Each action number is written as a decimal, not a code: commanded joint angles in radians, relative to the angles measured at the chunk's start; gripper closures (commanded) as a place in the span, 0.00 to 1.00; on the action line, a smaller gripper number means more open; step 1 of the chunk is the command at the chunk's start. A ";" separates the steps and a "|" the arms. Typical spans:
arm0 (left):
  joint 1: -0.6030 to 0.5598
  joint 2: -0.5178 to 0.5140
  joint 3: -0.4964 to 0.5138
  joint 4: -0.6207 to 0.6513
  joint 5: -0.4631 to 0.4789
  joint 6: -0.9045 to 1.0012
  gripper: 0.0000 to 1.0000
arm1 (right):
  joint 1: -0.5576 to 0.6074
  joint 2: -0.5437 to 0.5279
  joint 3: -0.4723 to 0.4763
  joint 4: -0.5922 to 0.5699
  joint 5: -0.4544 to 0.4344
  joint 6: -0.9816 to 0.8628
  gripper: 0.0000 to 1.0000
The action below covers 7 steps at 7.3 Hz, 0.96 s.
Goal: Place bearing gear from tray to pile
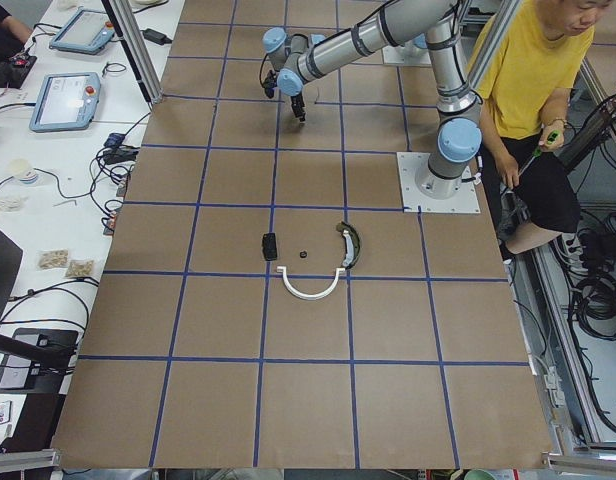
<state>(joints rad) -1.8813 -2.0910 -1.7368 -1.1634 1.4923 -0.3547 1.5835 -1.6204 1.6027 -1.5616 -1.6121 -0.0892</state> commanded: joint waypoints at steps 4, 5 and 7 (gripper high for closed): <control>0.008 0.006 0.006 0.008 -0.001 -0.018 1.00 | 0.000 -0.006 -0.001 0.005 -0.006 0.002 0.00; 0.022 0.026 0.014 0.008 0.000 -0.020 1.00 | 0.000 -0.006 -0.001 0.003 -0.012 0.006 0.00; 0.178 0.078 0.067 -0.033 0.003 0.006 1.00 | 0.000 -0.003 0.000 0.002 -0.005 0.009 0.00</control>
<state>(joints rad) -1.7957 -2.0426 -1.7020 -1.1719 1.4991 -0.3625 1.5826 -1.6251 1.6013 -1.5588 -1.6225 -0.0806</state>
